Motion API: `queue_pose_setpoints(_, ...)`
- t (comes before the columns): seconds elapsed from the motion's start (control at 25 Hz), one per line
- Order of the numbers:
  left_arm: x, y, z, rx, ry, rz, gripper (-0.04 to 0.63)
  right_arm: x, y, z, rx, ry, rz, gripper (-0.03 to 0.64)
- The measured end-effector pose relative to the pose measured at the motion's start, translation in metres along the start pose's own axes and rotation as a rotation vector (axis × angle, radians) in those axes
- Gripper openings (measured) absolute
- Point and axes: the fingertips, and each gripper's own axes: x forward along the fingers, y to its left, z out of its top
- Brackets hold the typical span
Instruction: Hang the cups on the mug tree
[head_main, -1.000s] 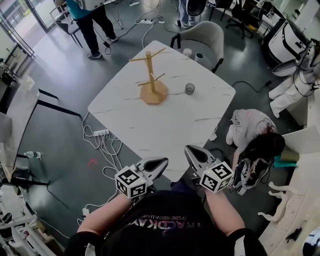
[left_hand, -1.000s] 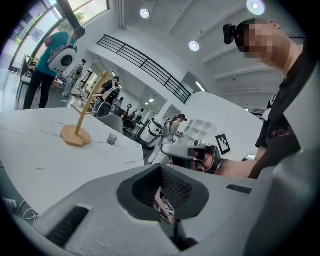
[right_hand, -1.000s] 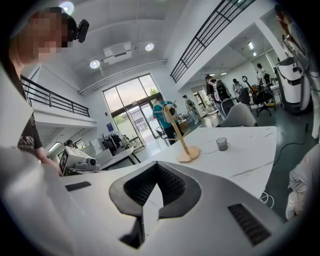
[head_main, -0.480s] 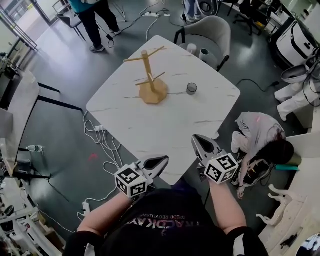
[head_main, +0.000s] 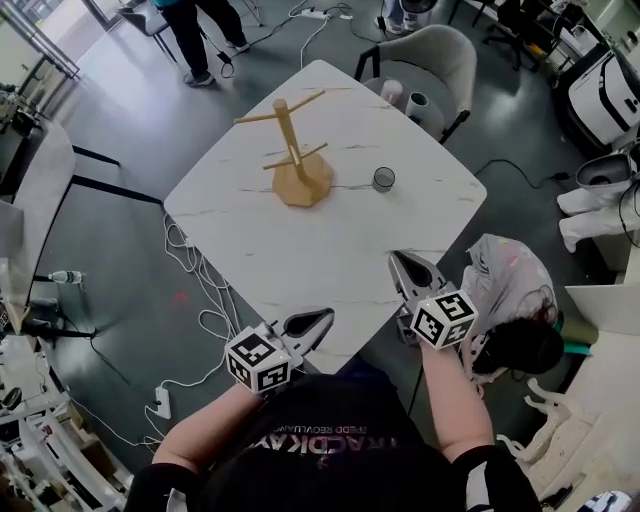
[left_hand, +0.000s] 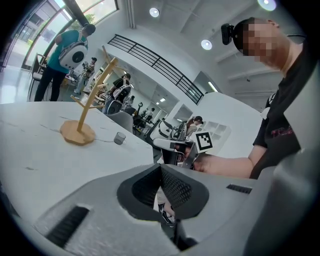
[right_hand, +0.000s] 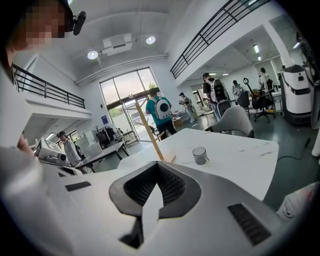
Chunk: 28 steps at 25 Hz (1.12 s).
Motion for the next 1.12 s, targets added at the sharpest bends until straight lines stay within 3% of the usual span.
queue_pose_setpoints(0.64, 0.015, 0.012, -0.004, -0.034, 0.000, 0.113, -0.003, 0.058, -0.088, -0.001, -0.125, 0.091, -0.032, 0.009)
queue_pose_setpoints(1.12, 0.029, 0.024, -0.003, -0.020, 0.013, 0.144, -0.003, 0.096, -0.136, -0.015, -0.198, 0.188, -0.078, 0.011)
